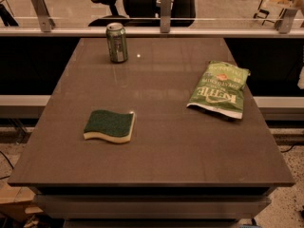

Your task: Move green jalapeno chip bag near green can

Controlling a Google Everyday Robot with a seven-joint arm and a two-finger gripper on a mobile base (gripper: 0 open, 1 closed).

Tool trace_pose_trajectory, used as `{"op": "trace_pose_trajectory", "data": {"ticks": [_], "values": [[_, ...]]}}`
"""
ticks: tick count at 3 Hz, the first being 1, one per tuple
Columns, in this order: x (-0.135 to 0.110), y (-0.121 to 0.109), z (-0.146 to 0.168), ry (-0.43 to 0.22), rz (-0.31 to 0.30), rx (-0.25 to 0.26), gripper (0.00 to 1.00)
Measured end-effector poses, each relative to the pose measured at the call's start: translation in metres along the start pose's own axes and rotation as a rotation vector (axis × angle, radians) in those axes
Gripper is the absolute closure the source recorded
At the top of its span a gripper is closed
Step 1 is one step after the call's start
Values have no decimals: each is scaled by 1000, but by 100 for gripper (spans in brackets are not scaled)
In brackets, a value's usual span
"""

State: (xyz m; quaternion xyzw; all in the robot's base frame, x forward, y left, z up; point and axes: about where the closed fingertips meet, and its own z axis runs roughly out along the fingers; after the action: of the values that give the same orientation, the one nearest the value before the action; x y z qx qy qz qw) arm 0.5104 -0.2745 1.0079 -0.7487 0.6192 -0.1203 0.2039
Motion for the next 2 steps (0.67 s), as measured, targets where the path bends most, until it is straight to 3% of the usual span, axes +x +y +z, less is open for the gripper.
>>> {"op": "trace_pose_trajectory", "data": {"ticks": [2], "values": [[32,-31,8,123,-124,10,0]]}}
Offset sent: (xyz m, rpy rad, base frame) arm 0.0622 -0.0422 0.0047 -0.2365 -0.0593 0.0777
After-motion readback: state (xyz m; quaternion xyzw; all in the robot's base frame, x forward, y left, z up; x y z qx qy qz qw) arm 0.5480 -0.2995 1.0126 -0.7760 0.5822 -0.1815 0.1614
